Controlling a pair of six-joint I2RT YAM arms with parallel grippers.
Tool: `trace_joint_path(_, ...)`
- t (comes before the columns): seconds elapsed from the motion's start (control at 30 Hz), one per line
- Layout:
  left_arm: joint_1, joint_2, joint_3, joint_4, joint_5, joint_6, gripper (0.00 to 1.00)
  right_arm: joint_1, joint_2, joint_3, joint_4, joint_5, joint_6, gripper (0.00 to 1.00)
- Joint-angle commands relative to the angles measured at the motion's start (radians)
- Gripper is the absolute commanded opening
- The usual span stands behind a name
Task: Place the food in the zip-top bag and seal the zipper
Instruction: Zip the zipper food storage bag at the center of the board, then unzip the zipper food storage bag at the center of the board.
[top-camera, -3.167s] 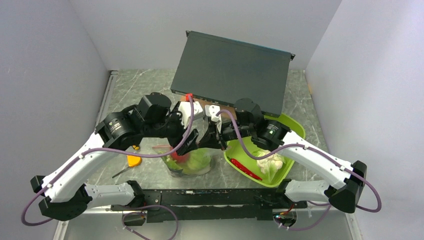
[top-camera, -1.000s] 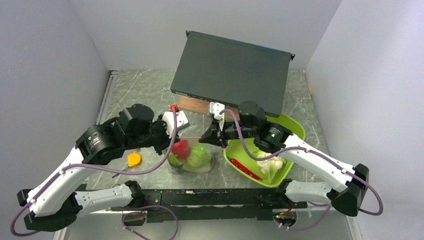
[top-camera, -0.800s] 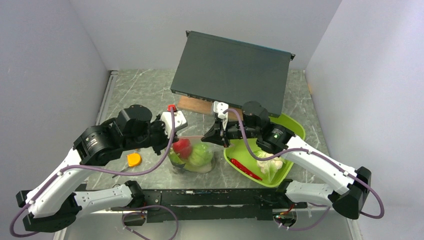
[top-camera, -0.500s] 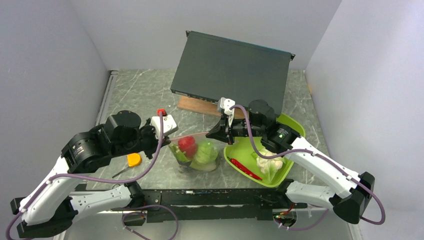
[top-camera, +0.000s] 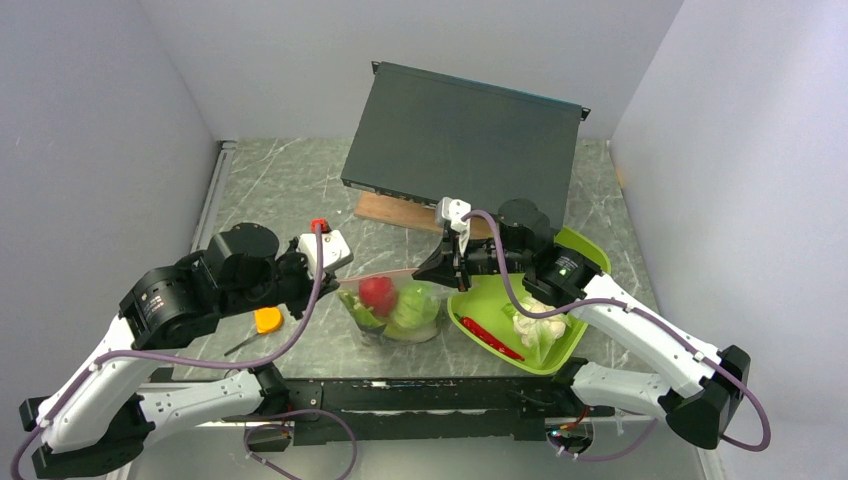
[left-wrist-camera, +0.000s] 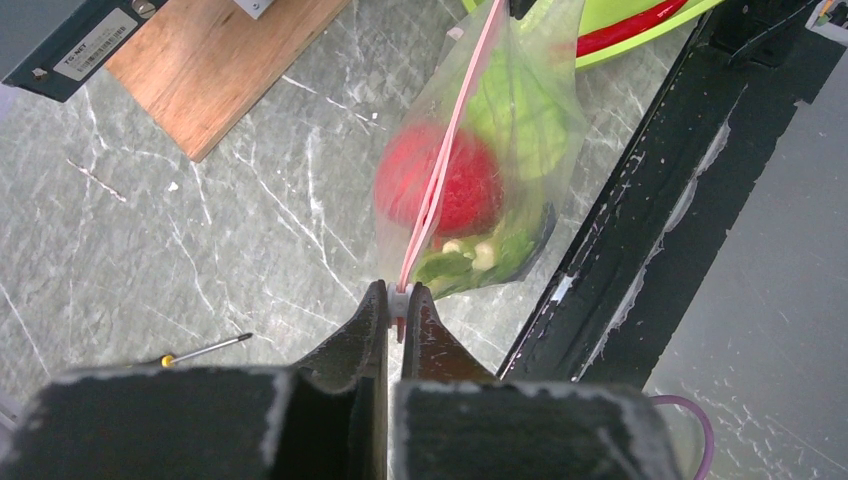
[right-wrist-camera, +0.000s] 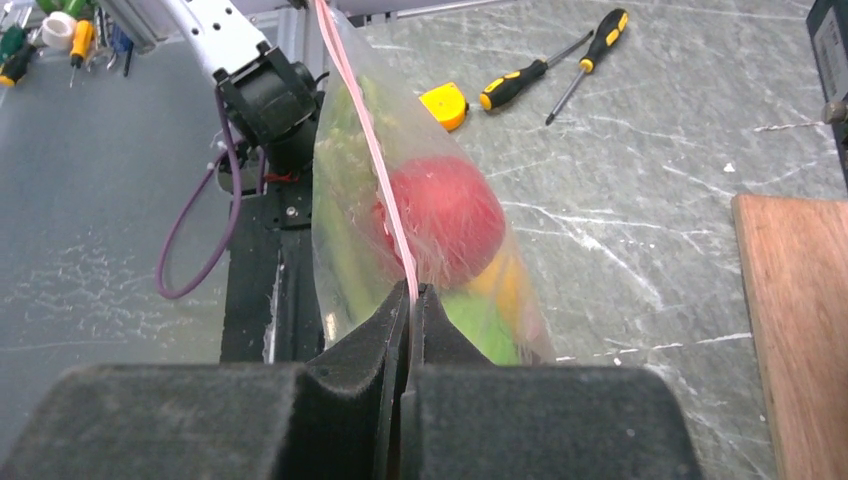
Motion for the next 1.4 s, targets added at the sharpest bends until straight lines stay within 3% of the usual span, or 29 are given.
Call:
trace_joint_path(0.0,0.001,-0.019,0.012,-0.016,0.007,-0.026,0.31,-0.016,0.0,0.044,-0.025,-0.047,-0.044,0.0)
trace_joint_path(0.2,0.001,-0.045,-0.027,0.02,0.003,-0.034,0.63,-0.012,-0.011,0.052,-0.023,-0.073,-0.055,0.0)
trace_joint_path(0.3,0.001,-0.079,-0.07,0.053,0.034,-0.03,0.69,-0.01,-0.016,0.055,-0.025,-0.08,-0.056,0.0)
trace_joint_path(0.57,0.001,-0.268,-0.307,0.306,0.008,0.032,0.62,-0.01,-0.02,0.047,-0.017,-0.1,-0.055,0.0)
trace_joint_path(0.8,0.001,-0.515,-0.536,0.566,-0.048,0.082,0.73,-0.01,-0.028,0.047,-0.018,-0.106,-0.054,0.0)
trace_joint_path(1.07,0.001,-0.51,-0.578,0.62,-0.012,0.095,0.69,-0.01,-0.026,0.046,-0.015,-0.116,-0.052,0.0)
trace_joint_path(1.3,0.001,-0.48,-0.597,0.641,0.013,0.103,0.5,-0.011,-0.033,0.049,-0.022,-0.115,-0.055,0.0)
trace_joint_path(1.37,0.001,-0.469,-0.596,0.625,0.02,0.099,0.49,-0.01,-0.036,0.045,-0.016,-0.111,-0.054,0.0)
